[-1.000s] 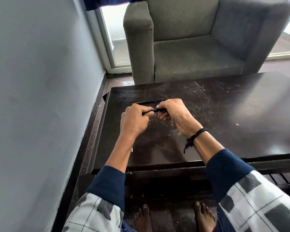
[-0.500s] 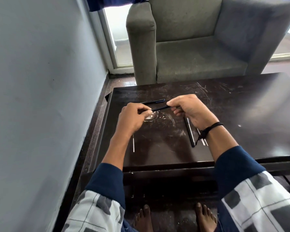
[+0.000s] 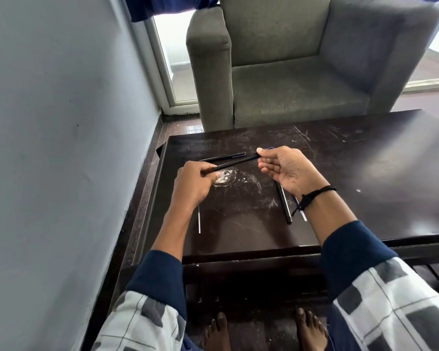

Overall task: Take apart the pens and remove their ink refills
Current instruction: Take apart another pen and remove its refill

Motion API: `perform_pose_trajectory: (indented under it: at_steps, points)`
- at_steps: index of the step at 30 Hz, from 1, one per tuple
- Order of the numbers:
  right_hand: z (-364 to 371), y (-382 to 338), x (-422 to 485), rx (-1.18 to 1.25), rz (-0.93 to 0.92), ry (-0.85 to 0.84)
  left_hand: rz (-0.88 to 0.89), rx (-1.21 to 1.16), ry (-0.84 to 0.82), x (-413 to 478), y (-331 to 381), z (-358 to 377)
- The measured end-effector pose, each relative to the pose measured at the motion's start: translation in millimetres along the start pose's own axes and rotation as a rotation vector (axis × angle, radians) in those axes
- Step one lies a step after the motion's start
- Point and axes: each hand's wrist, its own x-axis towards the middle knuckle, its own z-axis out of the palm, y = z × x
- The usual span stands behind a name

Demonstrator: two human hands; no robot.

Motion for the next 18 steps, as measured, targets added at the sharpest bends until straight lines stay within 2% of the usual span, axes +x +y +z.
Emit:
perform_pose_trajectory:
  at_steps: [4, 8, 11, 14, 18]
  points:
    - [-0.8, 5.2, 3.6, -0.084, -0.057, 0.014, -0.008, -0.08, -0.019, 3.6, -4.3, 2.1]
    - [-3.0, 17.1, 16.4, -0.307, -0.223, 0.149, -0.079, -0.196, -0.039, 5.9, -11.9, 8.0]
    - [-0.4, 25.7, 23.5, -0.381, -0.231, 0.185, -0.123, -0.255, 0.0, 8.4, -12.2, 13.4]
    - [6.2, 31.5, 26.8, -0.372, -0.189, 0.177, -0.152, -0.191, 0.088, 9.9, -10.9, 15.1]
    - [6.3, 35.2, 35.8, -0.345, -0.122, 0.15, -0.141, 0.016, 0.112, 17.1, -17.4, 17.5]
